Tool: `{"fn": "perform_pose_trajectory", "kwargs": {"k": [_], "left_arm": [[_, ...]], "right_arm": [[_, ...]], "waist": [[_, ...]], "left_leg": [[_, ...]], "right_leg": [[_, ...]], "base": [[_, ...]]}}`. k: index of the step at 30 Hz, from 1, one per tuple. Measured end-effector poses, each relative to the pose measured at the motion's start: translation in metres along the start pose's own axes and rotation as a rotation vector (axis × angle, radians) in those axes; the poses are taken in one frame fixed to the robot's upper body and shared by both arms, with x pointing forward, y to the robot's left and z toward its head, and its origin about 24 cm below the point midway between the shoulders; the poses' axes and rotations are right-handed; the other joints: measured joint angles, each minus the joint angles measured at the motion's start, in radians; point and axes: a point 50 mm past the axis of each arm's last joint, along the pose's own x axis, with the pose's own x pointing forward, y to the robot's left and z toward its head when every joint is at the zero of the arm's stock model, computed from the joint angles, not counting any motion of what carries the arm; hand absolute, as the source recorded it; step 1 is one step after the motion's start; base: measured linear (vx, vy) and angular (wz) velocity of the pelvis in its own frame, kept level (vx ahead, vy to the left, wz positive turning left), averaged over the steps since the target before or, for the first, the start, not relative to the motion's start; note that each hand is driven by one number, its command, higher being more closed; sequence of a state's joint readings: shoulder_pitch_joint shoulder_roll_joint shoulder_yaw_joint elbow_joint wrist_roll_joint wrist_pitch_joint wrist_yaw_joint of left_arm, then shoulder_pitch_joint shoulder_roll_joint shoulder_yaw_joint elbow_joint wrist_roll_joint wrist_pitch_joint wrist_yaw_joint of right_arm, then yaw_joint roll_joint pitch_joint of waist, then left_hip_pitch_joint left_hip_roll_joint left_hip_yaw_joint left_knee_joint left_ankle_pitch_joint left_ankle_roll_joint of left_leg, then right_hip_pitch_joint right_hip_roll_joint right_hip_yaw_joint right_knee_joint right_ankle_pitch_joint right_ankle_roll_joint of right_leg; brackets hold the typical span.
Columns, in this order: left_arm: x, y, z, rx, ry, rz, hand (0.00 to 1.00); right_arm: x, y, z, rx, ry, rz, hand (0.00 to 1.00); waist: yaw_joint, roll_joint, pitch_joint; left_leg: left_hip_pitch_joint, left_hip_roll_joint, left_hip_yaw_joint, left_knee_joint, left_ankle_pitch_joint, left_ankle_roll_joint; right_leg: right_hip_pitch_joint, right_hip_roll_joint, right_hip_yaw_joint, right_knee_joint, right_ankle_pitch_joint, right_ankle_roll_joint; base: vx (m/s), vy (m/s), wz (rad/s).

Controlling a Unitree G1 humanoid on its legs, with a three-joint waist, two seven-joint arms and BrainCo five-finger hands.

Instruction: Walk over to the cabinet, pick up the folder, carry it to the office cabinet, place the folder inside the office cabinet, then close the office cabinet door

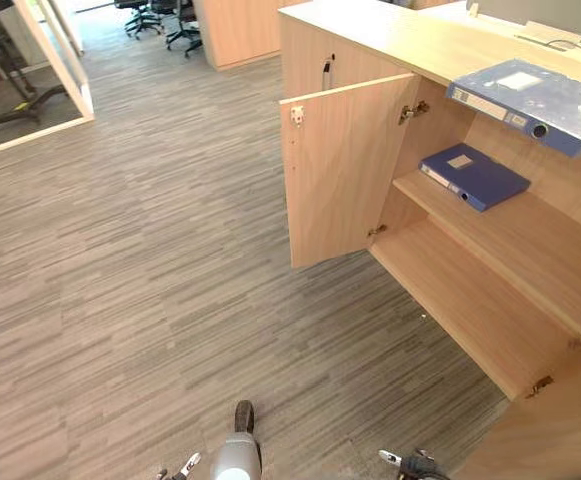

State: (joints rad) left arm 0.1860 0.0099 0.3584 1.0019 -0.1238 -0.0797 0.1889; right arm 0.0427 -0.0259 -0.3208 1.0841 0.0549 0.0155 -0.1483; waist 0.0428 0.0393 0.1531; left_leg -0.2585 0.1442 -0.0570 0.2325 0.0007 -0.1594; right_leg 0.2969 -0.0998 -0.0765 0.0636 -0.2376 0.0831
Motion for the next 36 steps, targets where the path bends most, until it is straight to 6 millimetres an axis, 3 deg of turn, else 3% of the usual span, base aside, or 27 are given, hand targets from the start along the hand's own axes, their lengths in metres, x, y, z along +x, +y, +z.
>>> {"fn": "perform_pose_trajectory", "kwargs": {"k": [1, 4, 5, 8, 10, 13, 15, 16, 17, 18, 19, 23, 25, 26, 27, 29, 30, 31, 33, 36], "left_arm": [[0.001, 0.004, 0.004, 0.004, -0.021, 0.010, 0.00], [0.001, 0.009, 0.005, 0.009, -0.025, 0.026, 0.00], [0.001, 0.011, 0.004, 0.012, -0.022, 0.034, 0.00], [0.001, 0.011, 0.000, 0.023, 0.000, 0.042, 0.00], [0.002, 0.013, 0.000, 0.053, 0.001, 0.041, 0.00], [0.003, 0.011, 0.002, 0.099, -0.005, 0.026, 0.00], [0.005, 0.009, 0.003, 0.114, 0.007, 0.021, 0.00], [0.005, 0.009, 0.004, 0.111, 0.009, 0.021, 0.00], [0.005, 0.010, 0.004, 0.105, 0.010, 0.025, 0.00], [0.005, 0.006, 0.002, 0.104, 0.024, 0.016, 0.00], [0.004, 0.004, -0.001, 0.109, 0.036, 0.013, 0.00], [0.004, 0.004, -0.001, 0.115, 0.035, 0.012, 0.00], [0.004, 0.007, -0.002, 0.106, 0.038, 0.019, 0.00], [0.004, 0.008, -0.002, 0.106, 0.037, 0.021, 0.00], [0.004, 0.009, -0.002, 0.106, 0.036, 0.022, 0.00], [0.003, 0.008, -0.003, 0.080, 0.036, 0.022, 0.00], [0.002, 0.009, -0.007, 0.070, 0.046, 0.028, 0.00], [0.002, 0.010, -0.007, 0.068, 0.046, 0.030, 0.00], [0.002, 0.011, -0.004, 0.065, 0.036, 0.034, 0.00], [0.002, 0.012, -0.005, 0.070, 0.036, 0.035, 0.00]], "right_arm": [[-0.001, 0.008, 0.000, -0.006, -0.003, 0.018, 0.00], [-0.002, 0.012, -0.003, -0.019, 0.000, 0.028, 0.00], [-0.002, 0.012, 0.000, -0.019, -0.008, 0.034, 0.00], [-0.001, 0.007, 0.005, -0.016, -0.022, 0.026, 0.00], [-0.001, 0.006, 0.006, -0.013, -0.026, 0.027, 0.00], [-0.001, 0.008, 0.007, -0.009, -0.032, 0.029, 0.00], [0.000, 0.008, 0.008, 0.009, -0.031, 0.027, 0.00], [-0.001, 0.008, 0.007, 0.023, -0.028, 0.024, 0.00], [-0.001, 0.009, 0.006, 0.045, -0.021, 0.021, 0.00], [0.000, 0.005, 0.008, 0.062, -0.026, 0.009, 0.00], [0.001, 0.001, 0.009, 0.068, -0.028, 0.000, 0.00], [0.001, -0.002, 0.005, 0.098, -0.008, -0.015, 0.00], [0.000, -0.002, -0.001, 0.134, 0.014, -0.023, 0.00], [0.000, -0.002, -0.003, 0.136, 0.020, -0.024, 0.00], [0.000, -0.002, -0.005, 0.139, 0.030, -0.026, 0.00], [0.000, -0.005, -0.007, 0.131, 0.035, -0.030, 0.00], [0.000, -0.005, -0.008, 0.120, 0.041, -0.029, 0.00], [0.000, -0.005, -0.009, 0.118, 0.045, -0.028, 0.00], [0.000, -0.004, -0.012, 0.099, 0.065, -0.026, 0.00], [0.001, 0.002, -0.008, 0.070, 0.071, -0.011, 0.00]], "waist": [[0.006, -0.031, -0.007], [0.011, -0.057, -0.033], [0.009, -0.063, -0.033], [0.002, -0.059, -0.037], [-0.022, -0.052, -0.041], [-0.032, -0.048, -0.044], [-0.038, -0.047, -0.042], [-0.039, -0.048, -0.039], [-0.040, -0.056, -0.034], [-0.049, -0.045, -0.021], [-0.054, -0.031, -0.023], [-0.060, -0.032, -0.022], [-0.055, -0.030, -0.023], [-0.055, -0.034, -0.027], [-0.056, -0.036, -0.030], [-0.054, -0.028, -0.032], [-0.049, -0.028, -0.036], [-0.045, -0.029, -0.038], [-0.027, -0.034, -0.033], [-0.001, -0.049, -0.019]], "left_leg": [[-0.002, -0.034, 0.013, 0.058, 0.006, 0.009], [0.017, -0.068, 0.093, 0.097, -0.044, 0.077], [0.053, -0.093, 0.146, 0.092, -0.063, 0.103], [0.162, -0.133, 0.277, 0.061, -0.108, 0.160], [0.224, -0.133, 0.303, 0.014, -0.112, 0.172], [0.308, -0.101, 0.361, -0.066, -0.107, 0.169], [0.340, -0.079, 0.410, -0.108, -0.098, 0.152], [0.349, -0.078, 0.423, -0.118, -0.096, 0.145], [0.363, -0.080, 0.441, -0.129, -0.097, 0.134], [0.385, -0.067, 0.439, -0.147, -0.100, 0.120], [0.400, -0.054, 0.444, -0.178, -0.094, 0.107], [0.432, -0.011, 0.445, -0.207, -0.098, 0.062], [0.419, 0.050, 0.442, -0.085, -0.143, 0.011], [0.394, 0.071, 0.434, -0.011, -0.164, 0.008], [0.335, 0.109, 0.421, 0.168, -0.191, -0.003], [0.251, 0.175, 0.384, 0.438, -0.171, -0.004], [0.203, 0.210, 0.363, 0.582, -0.118, -0.003], [0.180, 0.220, 0.349, 0.642, -0.130, -0.003], [0.118, 0.174, 0.330, 0.682, -0.245, 0.007], [0.056, 0.061, 0.284, 0.486, -0.283, 0.033]], "right_leg": [[-0.009, -0.040, 0.020, 0.042, 0.007, 0.010], [-0.106, -0.118, 0.067, 0.197, 0.032, 0.050], [-0.169, -0.158, 0.093, 0.324, 0.043, 0.059], [-0.349, -0.268, 0.068, 0.659, 0.150, -0.054], [-0.392, -0.297, -0.060, 0.758, 0.139, -0.052], [-0.424, -0.261, -0.280, 0.704, 0.044, -0.030], [-0.440, -0.199, -0.391, 0.491, 0.037, -0.018], [-0.441, -0.186, -0.412, 0.430, 0.045, -0.022], [-0.441, -0.166, -0.426, 0.326, 0.094, -0.042], [-0.420, -0.136, -0.431, 0.298, 0.126, -0.062], [-0.421, -0.112, -0.431, 0.290, 0.118, -0.067], [-0.400, -0.041, -0.425, 0.265, 0.084, -0.084], [-0.347, 0.017, -0.412, 0.202, 0.072, -0.083], [-0.332, 0.028, -0.408, 0.184, 0.073, -0.085], [-0.304, 0.043, -0.390, 0.156, 0.075, -0.086], [-0.257, 0.073, -0.353, 0.125, 0.083, -0.102], [-0.215, 0.090, -0.322, 0.101, 0.082, -0.111], [-0.196, 0.096, -0.306, 0.087, 0.082, -0.113], [-0.160, 0.080, -0.217, 0.070, 0.082, -0.115], [-0.136, 0.007, -0.125, 0.075, 0.092, -0.087]], "base": [[0.41, 0.438, -0.73], [0.39, 0.463, -0.74], [0.31, 0.381, -1.01], [0.27, 0.351, -0.95], [0.24, 0.235, -0.60], [0.17, 0.099, -0.63], [0.16, -0.026, -0.63], [0.15, -0.092, -0.60], [0.14, -0.115, -0.46], [0.18, -0.131, -0.47], [0.15, -0.106, -0.29], [0.13, -0.122, -0.18], [0.21, -0.173, -0.26], [0.30, -0.201, -0.42], [0.22, -0.114, -0.39], [0.30, -0.084, -0.61], [0.31, -0.014, -0.69], [0.34, 0.024, -0.76], [0.31, 0.078, -0.96], [0.24, 0.216, -1.11]]}}
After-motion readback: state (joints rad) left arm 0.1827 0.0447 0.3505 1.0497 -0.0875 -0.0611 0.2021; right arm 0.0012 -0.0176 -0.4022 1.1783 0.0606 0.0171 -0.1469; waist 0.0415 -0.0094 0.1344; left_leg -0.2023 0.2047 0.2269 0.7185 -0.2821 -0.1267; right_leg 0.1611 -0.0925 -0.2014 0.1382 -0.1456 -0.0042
